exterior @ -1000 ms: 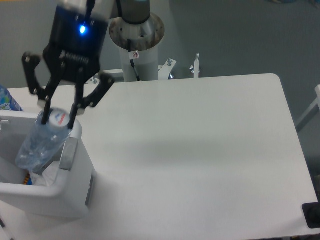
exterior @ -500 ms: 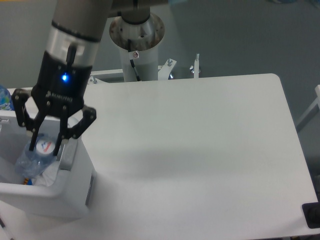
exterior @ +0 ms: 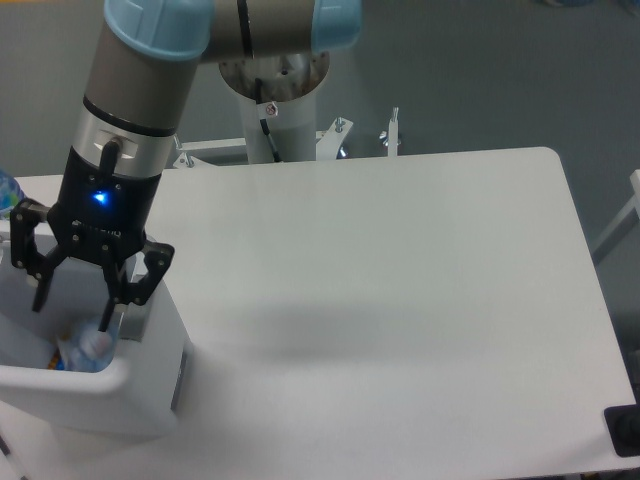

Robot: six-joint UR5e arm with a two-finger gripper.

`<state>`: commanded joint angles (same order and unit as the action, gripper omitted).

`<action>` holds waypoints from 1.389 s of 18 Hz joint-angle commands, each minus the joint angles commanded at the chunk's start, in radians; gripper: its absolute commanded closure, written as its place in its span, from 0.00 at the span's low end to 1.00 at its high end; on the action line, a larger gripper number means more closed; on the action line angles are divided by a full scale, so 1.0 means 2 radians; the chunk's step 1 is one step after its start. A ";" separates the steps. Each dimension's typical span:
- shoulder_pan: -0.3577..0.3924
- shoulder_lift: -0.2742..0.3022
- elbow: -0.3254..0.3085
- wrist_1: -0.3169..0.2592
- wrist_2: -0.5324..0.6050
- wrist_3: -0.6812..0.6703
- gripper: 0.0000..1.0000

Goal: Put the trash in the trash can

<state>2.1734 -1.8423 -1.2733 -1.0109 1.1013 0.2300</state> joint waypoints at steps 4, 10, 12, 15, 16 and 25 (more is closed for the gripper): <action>0.038 -0.001 0.017 0.004 0.002 0.027 0.00; 0.108 -0.001 -0.024 0.004 0.103 0.122 0.00; 0.117 -0.002 -0.028 -0.001 0.144 0.150 0.00; 0.121 -0.015 -0.051 -0.004 0.187 0.169 0.00; 0.121 -0.021 -0.057 -0.005 0.202 0.190 0.00; 0.125 -0.069 -0.060 -0.048 0.282 0.351 0.00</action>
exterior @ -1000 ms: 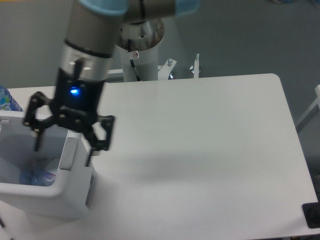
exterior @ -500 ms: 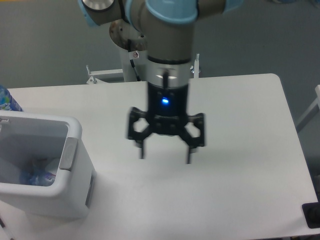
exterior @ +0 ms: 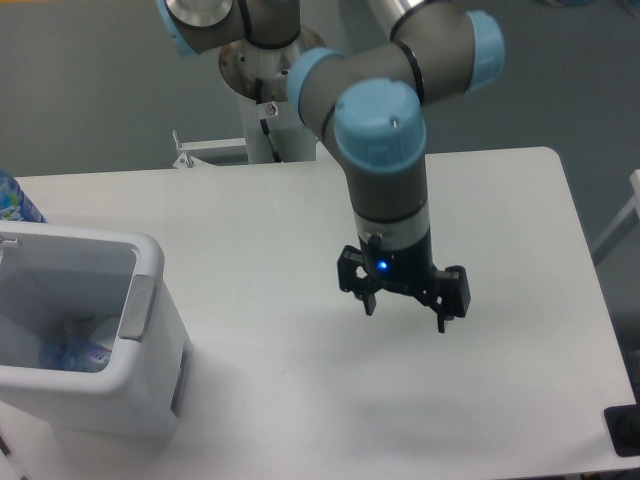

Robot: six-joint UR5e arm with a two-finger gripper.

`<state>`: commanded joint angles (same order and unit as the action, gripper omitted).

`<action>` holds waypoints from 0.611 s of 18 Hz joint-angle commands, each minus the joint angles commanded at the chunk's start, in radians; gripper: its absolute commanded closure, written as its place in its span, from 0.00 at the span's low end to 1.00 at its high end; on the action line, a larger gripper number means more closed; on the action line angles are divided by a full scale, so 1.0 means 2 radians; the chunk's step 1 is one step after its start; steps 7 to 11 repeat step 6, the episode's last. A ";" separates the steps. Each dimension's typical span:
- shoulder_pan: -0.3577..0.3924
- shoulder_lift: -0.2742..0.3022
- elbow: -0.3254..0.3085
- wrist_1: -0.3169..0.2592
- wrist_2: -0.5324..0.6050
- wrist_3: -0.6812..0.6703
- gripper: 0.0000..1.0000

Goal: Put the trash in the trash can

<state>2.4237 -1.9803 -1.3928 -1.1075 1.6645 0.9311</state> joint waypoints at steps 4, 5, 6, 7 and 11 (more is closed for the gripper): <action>0.000 -0.010 -0.008 0.005 0.004 0.000 0.00; 0.000 -0.010 -0.008 0.005 0.003 0.000 0.00; 0.000 -0.010 -0.008 0.005 0.003 0.000 0.00; 0.000 -0.010 -0.008 0.005 0.003 0.000 0.00; 0.000 -0.010 -0.008 0.005 0.003 0.000 0.00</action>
